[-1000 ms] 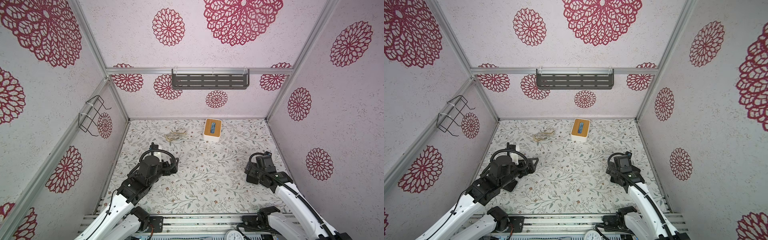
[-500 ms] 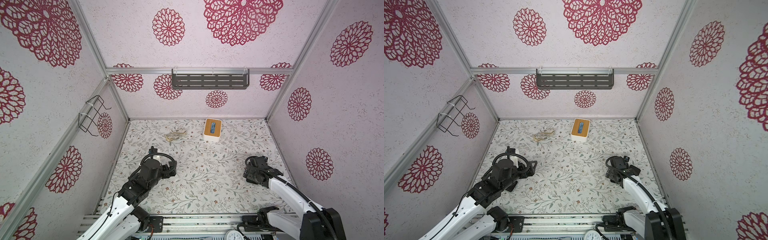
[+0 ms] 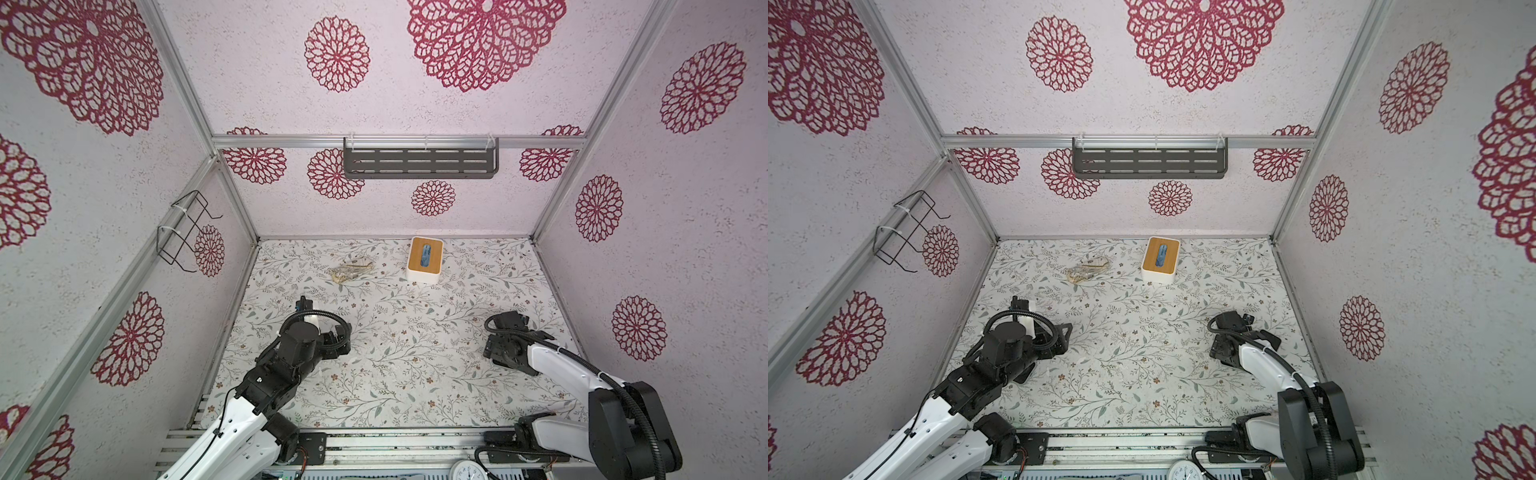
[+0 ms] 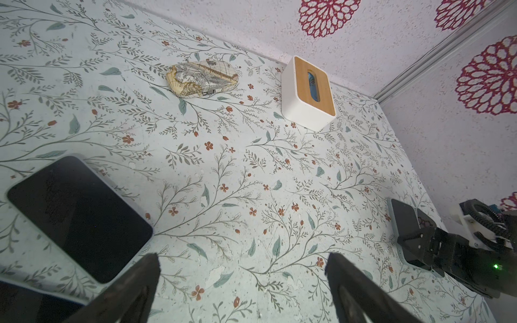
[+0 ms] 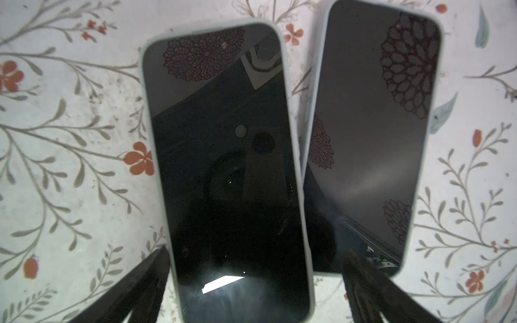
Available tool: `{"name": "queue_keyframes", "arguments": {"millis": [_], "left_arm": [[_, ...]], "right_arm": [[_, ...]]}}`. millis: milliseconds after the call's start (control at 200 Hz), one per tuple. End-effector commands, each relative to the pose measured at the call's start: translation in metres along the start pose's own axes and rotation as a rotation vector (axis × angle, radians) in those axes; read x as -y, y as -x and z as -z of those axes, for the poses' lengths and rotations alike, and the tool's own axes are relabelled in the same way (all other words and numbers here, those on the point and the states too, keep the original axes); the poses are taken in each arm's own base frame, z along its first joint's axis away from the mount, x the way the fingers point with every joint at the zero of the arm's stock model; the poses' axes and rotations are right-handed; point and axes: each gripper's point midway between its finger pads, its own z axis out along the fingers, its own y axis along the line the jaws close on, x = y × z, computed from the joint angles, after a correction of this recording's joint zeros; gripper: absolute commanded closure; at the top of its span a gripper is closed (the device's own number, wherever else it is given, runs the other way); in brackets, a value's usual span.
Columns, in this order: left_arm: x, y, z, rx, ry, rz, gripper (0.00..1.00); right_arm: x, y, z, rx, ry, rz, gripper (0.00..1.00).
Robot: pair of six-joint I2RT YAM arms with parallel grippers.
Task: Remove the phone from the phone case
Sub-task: 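Lower the right gripper and grasp the nearer phone in its pale case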
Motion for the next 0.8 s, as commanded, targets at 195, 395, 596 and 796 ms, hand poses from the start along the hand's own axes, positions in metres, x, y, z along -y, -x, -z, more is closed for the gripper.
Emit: {"name": "queue_keyframes", "arguments": {"millis": [195,395,596,796], "left_arm": [[0.002,0.003,0.004,0.026,-0.016,-0.007,0.03],[0.001,0.003,0.005,0.027,-0.01,0.001,0.03],[-0.001,0.003,0.007,0.033,-0.007,0.009,0.03],[-0.002,0.003,0.007,0.036,-0.001,0.013,0.03]], "right_arm": [[-0.003,0.008,0.001,0.02,-0.014,0.032,0.04],[-0.009,0.006,-0.001,0.009,-0.004,0.052,0.14],[-0.014,0.004,-0.003,-0.002,0.009,0.063,0.23],[-0.023,0.006,0.002,0.011,0.042,0.071,0.3]]}}
